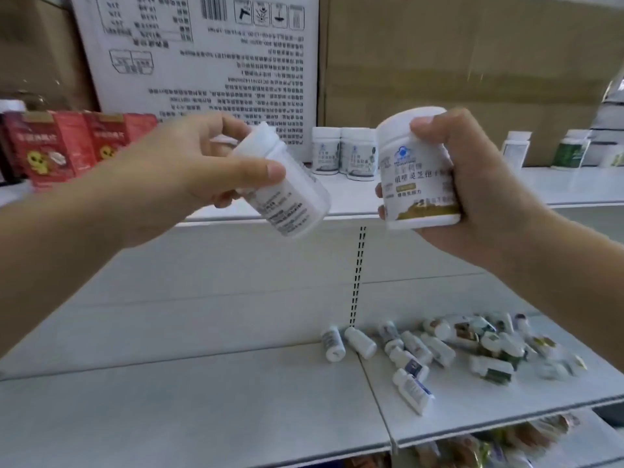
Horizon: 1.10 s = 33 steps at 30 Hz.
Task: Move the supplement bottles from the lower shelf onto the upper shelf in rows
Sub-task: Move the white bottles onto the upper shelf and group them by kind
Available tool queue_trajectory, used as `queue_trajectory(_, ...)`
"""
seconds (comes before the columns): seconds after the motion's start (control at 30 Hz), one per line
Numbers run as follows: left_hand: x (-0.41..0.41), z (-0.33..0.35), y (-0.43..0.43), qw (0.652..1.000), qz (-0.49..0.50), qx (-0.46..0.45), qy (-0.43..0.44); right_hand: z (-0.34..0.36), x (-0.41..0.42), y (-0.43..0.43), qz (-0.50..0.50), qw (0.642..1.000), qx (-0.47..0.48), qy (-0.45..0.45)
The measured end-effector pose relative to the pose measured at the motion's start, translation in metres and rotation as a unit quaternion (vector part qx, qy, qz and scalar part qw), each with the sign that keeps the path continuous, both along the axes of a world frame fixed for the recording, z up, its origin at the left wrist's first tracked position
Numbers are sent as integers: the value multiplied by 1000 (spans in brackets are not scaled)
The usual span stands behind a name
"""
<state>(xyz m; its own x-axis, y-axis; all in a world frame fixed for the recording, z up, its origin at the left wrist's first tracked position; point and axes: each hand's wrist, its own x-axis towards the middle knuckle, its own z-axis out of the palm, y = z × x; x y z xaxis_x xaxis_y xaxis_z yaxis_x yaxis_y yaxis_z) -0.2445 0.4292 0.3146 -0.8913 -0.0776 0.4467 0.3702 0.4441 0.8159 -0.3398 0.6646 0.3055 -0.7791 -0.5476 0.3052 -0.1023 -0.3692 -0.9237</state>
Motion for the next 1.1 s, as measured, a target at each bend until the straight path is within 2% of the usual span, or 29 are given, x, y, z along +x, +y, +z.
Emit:
queue_trajectory(0.17,-39,18,-11,999,36,-2,2,18,-27,-26,20,999,25,43)
queue_trajectory(0.27,-59,19,-18,998,24,61,-8,23,-41,-46,41,998,31,43)
queue_trajectory(0.47,-84,18,-33,989,91,118,-21,27,-68,-88,46,995,66,62)
queue_trajectory(0.63,-94,24,-51,971,110,210,-30,37,-89,-120,60,993,89,59)
queue_trajectory(0.8,-101,28,-78,984,138,97,-61,38,-115,-151,39,978,146,141)
queue_trajectory(0.9,-108,28,-91,977,193,69,-68,33,-124,-164,-6,971,176,164)
queue_trajectory(1.0,-119,19,-103,962,257,-2,-90,21,-137,-173,-30,962,195,190)
queue_trajectory(1.1,-124,12,-110,955,268,-49,-116,6,-148,-174,-25,955,201,214)
